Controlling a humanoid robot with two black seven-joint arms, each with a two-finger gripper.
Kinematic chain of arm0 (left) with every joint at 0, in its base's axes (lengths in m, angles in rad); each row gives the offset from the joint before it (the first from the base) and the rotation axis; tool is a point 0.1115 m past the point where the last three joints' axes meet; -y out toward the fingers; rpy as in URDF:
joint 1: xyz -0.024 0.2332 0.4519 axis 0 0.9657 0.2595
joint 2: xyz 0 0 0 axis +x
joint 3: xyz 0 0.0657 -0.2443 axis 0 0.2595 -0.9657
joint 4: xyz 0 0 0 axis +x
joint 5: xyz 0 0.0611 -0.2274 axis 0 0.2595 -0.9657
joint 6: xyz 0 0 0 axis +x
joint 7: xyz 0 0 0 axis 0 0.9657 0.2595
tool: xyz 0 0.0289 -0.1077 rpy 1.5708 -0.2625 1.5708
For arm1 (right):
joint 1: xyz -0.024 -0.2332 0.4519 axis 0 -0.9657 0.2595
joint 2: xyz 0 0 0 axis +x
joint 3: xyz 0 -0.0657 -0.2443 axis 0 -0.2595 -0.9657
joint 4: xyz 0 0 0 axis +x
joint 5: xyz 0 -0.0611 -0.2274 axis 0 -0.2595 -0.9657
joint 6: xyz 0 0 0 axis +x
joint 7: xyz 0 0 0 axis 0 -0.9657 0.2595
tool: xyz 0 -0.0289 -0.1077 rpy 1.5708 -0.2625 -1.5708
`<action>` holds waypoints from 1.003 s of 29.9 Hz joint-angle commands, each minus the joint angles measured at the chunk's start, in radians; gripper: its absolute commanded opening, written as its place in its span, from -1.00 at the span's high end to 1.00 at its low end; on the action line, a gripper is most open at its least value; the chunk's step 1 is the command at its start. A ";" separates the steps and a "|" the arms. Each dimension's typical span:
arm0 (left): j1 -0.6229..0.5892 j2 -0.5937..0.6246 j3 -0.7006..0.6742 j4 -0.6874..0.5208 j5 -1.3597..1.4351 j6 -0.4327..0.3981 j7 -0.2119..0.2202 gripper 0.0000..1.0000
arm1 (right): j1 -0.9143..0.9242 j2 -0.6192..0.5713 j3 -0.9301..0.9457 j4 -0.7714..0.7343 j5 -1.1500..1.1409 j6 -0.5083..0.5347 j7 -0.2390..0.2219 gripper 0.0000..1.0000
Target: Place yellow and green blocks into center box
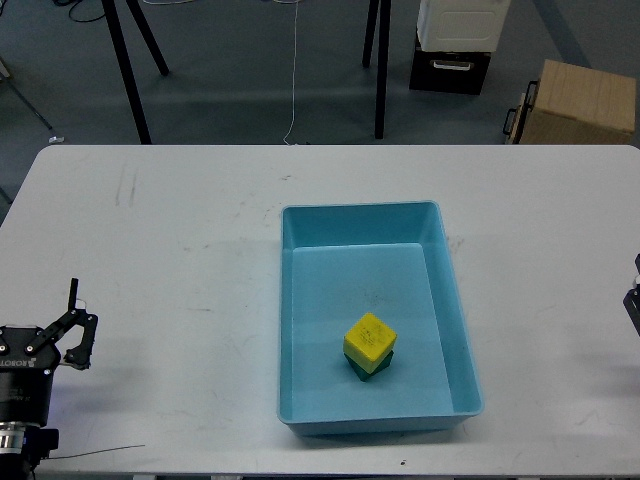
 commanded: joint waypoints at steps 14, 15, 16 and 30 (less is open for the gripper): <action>0.021 -0.001 0.076 -0.042 -0.002 0.000 0.004 -0.99 | -0.134 0.057 -0.022 0.044 -0.002 0.000 0.000 -1.00; 0.021 -0.001 0.076 -0.043 -0.002 0.000 0.004 -0.99 | -0.134 0.057 -0.022 0.042 -0.002 0.000 0.000 -1.00; 0.021 -0.001 0.076 -0.043 -0.002 0.000 0.009 -0.99 | -0.134 0.057 -0.022 0.044 -0.002 0.000 0.000 -1.00; 0.018 -0.002 0.076 -0.106 0.000 0.000 0.078 -1.00 | -0.129 0.059 -0.012 0.042 -0.002 0.000 0.000 -1.00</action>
